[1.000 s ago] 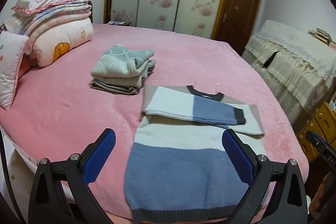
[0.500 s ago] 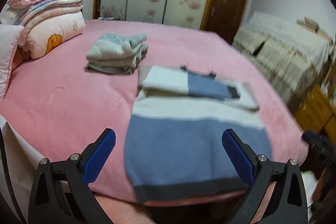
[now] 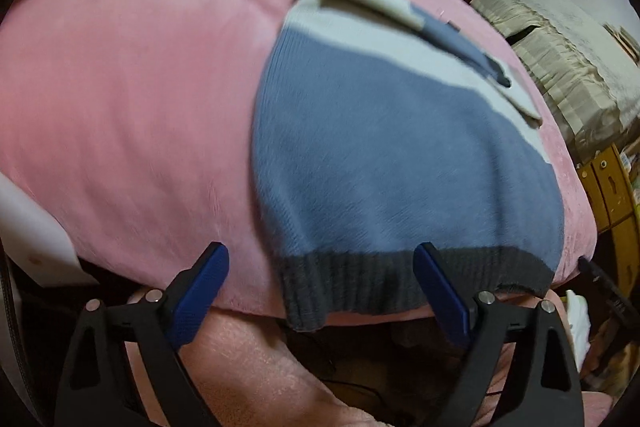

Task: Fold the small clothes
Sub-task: 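Grasp the dark ribbed hem of the sweater with both tools, then lift the hem with both tools and fold it over toward the collar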

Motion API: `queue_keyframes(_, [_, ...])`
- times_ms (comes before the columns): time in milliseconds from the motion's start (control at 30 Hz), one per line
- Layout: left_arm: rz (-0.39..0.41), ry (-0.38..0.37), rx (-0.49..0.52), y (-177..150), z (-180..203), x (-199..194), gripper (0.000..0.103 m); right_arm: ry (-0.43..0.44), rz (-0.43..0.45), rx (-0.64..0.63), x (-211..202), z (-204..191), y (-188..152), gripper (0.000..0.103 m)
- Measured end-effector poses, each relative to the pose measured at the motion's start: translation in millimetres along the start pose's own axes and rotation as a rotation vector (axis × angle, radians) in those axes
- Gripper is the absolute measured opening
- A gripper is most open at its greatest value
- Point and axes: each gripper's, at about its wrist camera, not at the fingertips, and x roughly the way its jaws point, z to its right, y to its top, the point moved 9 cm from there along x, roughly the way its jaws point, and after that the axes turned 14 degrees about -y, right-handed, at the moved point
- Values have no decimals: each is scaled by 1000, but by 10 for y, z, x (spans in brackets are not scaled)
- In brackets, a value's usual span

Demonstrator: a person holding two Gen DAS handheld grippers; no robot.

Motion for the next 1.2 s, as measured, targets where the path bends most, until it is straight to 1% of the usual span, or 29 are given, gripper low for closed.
queue_keyframes(167, [-37,-58,-107,-159,-138,183,91,9,-82,28,294,-19,-200,46])
queue_keyframes(300, [-34,-74,-115,-195,-127,204,91,3,-122,56,409,-2,-261,46])
queue_keyframes(367, [-33,-88,-113,-199,-124,202,88,-5,-138,62,438,9,-273,46])
queue_keyframes(467, [-35,-104,-108,-208,-72,203,77,-2,-169,76,491,29,-319,46])
queue_keyframes(500, [-36,-111,-105,-210,-55,200,70,1,-177,78,511,36,-332,46])
queue_keyframes(533, [-42,-118,-106,-219,-42,216,66,6,-187,82,530,36,-348,46])
queue_keyframes(667, [-38,-123,-124,-179,-23,222,61,14,-198,91,555,23,-354,46])
queue_keyframes(733, [-38,-128,-132,-156,-12,244,55,14,-199,93,560,15,-356,46])
queue_keyframes(800, [-52,-137,-137,-147,7,279,42,24,-201,96,564,47,-357,48])
queue_keyframes(833, [-57,-137,-138,-145,15,296,37,26,-202,98,567,48,-359,48])
queue_keyframes(867, [-60,-132,-139,-139,24,318,34,27,-201,99,568,57,-354,48])
queue_keyframes(900, [-63,-128,-140,-138,32,324,27,29,-201,96,568,61,-353,48])
queue_keyframes(933, [-65,-127,-140,-124,60,352,23,28,-197,94,563,63,-351,45])
queue_keyframes(967, [-65,-124,-138,-120,86,352,21,39,-198,94,560,58,-348,32])
queue_keyframes(1000, [-67,-118,-134,-118,100,348,19,61,-204,94,556,41,-352,12])
queue_keyframes(1133, [-81,-85,-121,-91,177,339,16,99,-180,86,475,24,-329,12])
queue_keyframes(1200, [-82,-78,-140,-73,198,316,15,107,-154,75,392,25,-293,11])
